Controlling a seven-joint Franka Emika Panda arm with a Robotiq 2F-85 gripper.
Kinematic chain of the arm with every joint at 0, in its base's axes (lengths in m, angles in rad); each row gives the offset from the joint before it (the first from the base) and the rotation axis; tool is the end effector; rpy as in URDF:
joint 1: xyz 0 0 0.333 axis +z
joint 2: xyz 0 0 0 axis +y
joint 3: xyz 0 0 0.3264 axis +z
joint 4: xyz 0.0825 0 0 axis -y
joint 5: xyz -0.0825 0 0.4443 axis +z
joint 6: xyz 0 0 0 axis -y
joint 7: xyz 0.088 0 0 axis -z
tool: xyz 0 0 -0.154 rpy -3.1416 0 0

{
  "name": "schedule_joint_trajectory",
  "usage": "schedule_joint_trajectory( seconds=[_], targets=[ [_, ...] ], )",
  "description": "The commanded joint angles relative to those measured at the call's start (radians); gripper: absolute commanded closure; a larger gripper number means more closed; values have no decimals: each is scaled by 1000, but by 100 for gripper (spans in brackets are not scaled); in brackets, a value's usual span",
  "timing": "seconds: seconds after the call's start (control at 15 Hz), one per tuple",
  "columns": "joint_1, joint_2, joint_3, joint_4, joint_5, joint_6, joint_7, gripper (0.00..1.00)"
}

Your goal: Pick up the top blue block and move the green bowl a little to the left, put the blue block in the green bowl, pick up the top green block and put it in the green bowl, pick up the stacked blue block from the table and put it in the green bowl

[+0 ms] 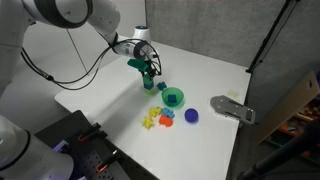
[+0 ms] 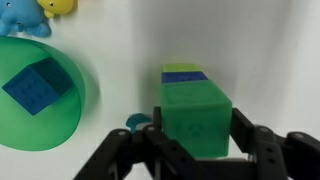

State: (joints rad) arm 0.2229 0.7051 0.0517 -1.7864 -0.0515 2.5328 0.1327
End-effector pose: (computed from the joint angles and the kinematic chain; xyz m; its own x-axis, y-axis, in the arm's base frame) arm 0.6773 0.1900 0.0747 0.9847 0.1694 0.0420 0.1698 -0.9854 -0.0079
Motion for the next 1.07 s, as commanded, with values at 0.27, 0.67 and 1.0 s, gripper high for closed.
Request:
schedule_joint_trajectory(
  seconds=[0.27, 0.67, 1.0],
  targets=[
    [7, -44, -18, -10, -38, -4, 5, 71],
    [4, -74, -68, -19, -37, -23, 72, 71],
    [-1, -57, -140, -36, -48, -25, 150, 71]
  ],
)
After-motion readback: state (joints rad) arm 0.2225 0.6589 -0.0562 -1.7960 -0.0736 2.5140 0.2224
